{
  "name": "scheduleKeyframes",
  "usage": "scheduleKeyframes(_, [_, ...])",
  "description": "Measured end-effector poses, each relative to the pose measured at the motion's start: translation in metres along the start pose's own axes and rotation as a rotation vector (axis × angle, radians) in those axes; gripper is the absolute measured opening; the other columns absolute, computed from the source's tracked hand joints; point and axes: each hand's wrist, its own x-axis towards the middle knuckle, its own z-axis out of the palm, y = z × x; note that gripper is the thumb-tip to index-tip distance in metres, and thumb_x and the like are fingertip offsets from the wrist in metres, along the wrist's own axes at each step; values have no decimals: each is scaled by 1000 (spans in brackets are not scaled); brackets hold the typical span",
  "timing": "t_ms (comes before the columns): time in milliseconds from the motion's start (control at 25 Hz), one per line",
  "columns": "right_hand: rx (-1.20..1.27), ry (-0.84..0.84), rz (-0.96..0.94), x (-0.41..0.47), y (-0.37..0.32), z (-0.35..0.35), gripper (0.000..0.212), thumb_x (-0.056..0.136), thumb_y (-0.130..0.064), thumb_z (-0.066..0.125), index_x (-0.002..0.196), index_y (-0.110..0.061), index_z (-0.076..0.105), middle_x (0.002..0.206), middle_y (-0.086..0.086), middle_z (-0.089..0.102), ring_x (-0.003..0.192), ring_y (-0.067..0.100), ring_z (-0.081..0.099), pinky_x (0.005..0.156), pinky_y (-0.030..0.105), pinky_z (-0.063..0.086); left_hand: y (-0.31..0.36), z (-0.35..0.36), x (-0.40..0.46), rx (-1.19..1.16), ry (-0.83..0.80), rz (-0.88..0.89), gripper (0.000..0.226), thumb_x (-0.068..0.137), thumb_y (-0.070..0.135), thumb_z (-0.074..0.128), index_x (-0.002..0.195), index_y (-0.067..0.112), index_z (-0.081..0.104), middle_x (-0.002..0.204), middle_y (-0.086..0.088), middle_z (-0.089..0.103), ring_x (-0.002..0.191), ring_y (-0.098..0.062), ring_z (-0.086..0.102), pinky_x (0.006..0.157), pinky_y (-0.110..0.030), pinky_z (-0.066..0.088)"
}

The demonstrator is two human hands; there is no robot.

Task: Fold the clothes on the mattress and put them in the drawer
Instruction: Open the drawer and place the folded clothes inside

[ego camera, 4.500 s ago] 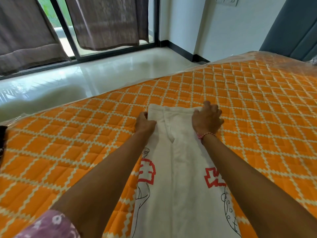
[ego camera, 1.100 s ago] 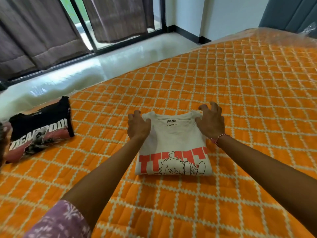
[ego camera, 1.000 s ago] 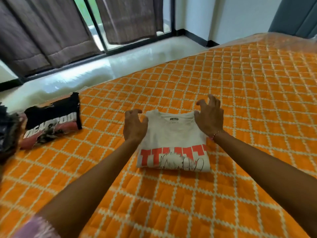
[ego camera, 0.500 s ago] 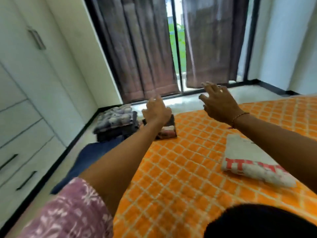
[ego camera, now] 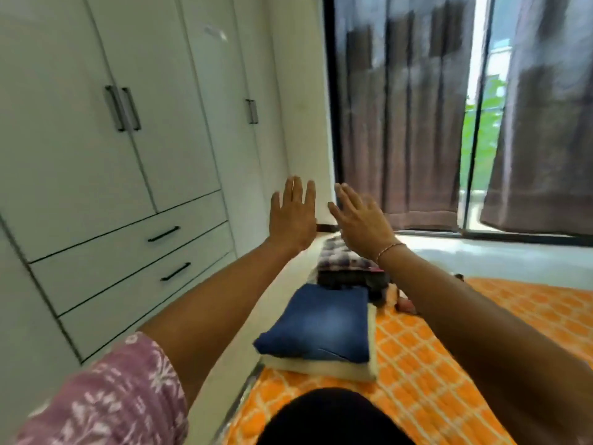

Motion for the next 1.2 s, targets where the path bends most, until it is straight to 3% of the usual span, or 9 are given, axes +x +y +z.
scheduleKeyframes(80, [54,-15,-97,39,-40,5,61,94,-19,47,150,-14,22,158,19,3,147,32,3,112,50,24,-41,4,-7,82,-27,-91,74,101,24,42,151,12,-11,158,-15,-13,147,-28,-13,118,-43,1])
scheduleKeyframes(200, [111,72,-223,81,-92,13,67,95,-18,47,152,-14,12,159,18,-2,147,31,-2,115,49,18,-90,19,-19,137,-56,-201,74,100,21,43,151,12,-10,158,-15,-13,146,-28,-13,118,-44,1])
scheduleKeyframes(360, [195,140,-358,116,-149,28,66,84,-17,63,145,-13,37,155,20,19,145,33,16,110,51,30,-147,34,-44,168,-154,-390,76,100,23,44,151,11,-10,159,-15,-11,147,-28,-13,118,-45,2])
scheduleKeyframes(440, [276,103,-298,132,-172,33,68,75,-19,74,138,-13,49,150,20,32,141,33,28,104,51,39,-173,43,-57,183,-175,-440,73,101,24,41,151,12,-10,159,-14,-12,147,-27,-13,118,-44,1])
scheduleKeyframes(640, [448,51,-255,187,-246,86,66,98,-29,46,152,-12,13,159,18,-3,147,31,-4,116,49,15,-264,92,-86,282,-256,-572,69,103,31,32,150,10,-14,158,-16,-14,146,-28,-15,117,-45,0])
scheduleKeyframes(720, [464,90,-253,211,-270,124,68,91,-29,57,149,-9,26,157,21,10,146,34,10,112,51,25,-315,124,-80,335,-290,-604,70,103,33,31,150,9,-15,158,-17,-15,146,-28,-15,117,-46,-1])
scheduleKeyframes(880, [401,58,-310,290,-314,193,78,57,-24,88,127,-4,58,137,26,48,127,39,48,89,55,48,-425,193,-21,341,-276,-603,72,102,36,32,149,10,-16,157,-17,-16,146,-28,-16,117,-46,-2])
scheduleKeyframes(1040, [471,18,-341,366,-379,204,79,73,-30,79,139,-5,44,147,24,36,136,37,37,100,54,39,-519,217,2,342,-306,-600,77,101,39,35,149,11,-18,157,-16,-20,145,-28,-18,117,-47,-5])
scheduleKeyframes(1200, [522,-112,-200,411,-437,165,78,81,-33,71,144,-5,35,151,23,29,139,36,29,105,56,33,-578,190,-8,236,-370,-695,76,102,41,31,147,11,-22,154,-17,-25,144,-29,-22,115,-47,-10])
